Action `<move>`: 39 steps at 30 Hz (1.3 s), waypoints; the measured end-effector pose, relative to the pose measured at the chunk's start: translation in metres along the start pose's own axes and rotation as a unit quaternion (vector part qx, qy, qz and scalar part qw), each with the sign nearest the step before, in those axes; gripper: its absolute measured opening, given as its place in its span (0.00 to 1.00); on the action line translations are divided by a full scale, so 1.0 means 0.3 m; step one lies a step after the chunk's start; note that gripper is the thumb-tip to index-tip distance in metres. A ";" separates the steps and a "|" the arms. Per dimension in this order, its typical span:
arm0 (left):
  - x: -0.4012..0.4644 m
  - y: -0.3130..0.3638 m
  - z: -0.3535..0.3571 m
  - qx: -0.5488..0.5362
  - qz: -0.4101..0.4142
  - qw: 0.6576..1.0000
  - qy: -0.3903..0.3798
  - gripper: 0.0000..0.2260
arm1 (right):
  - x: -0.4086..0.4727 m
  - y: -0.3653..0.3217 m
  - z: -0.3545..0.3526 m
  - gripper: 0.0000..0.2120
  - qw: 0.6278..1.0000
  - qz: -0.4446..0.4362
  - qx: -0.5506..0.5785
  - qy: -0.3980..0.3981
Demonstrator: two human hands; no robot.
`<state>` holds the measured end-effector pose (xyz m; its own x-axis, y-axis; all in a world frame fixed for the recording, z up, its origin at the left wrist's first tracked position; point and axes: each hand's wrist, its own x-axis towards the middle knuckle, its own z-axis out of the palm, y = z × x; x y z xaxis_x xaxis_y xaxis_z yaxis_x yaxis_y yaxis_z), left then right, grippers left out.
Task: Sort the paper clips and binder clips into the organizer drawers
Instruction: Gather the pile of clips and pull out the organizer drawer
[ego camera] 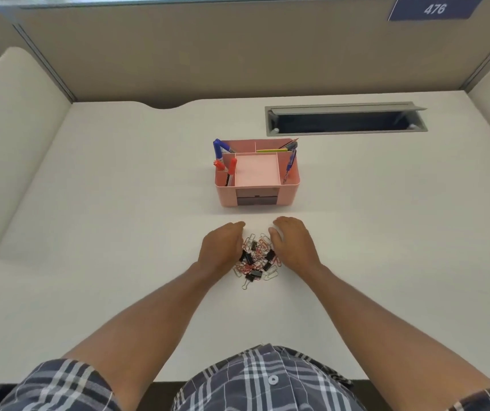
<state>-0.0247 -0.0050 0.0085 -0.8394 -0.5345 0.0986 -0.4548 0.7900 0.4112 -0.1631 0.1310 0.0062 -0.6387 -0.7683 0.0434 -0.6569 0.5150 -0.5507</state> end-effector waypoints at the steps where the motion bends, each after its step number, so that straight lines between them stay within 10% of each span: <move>1: 0.011 0.007 0.000 -0.024 -0.020 0.999 0.010 0.12 | 0.016 -0.018 0.003 0.15 0.998 0.029 0.046 -0.010; 7: 0.061 0.042 -0.008 -0.227 -0.221 0.948 -0.016 0.14 | 0.119 -0.115 -0.003 0.15 0.904 0.224 0.360 -0.047; 13: 0.086 0.038 -0.018 -0.324 -0.289 0.901 -0.019 0.15 | 0.157 -0.190 0.023 0.11 0.602 0.347 0.719 -0.025; 17: 0.095 0.039 -0.025 -0.382 -0.318 0.868 0.001 0.15 | 0.148 -0.220 0.047 0.13 0.494 0.337 0.801 -0.018; 39: 0.105 0.089 -0.056 -0.531 -0.324 0.779 0.076 0.10 | 0.022 -0.229 0.030 0.17 0.472 0.351 0.808 -0.025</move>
<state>-0.0582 -0.0058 0.0377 -0.4532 -0.8115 -0.3690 -0.1987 -0.3116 0.9292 -0.1187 0.0871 0.0369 -0.4341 -0.6529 -0.6207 0.8999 -0.2828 -0.3318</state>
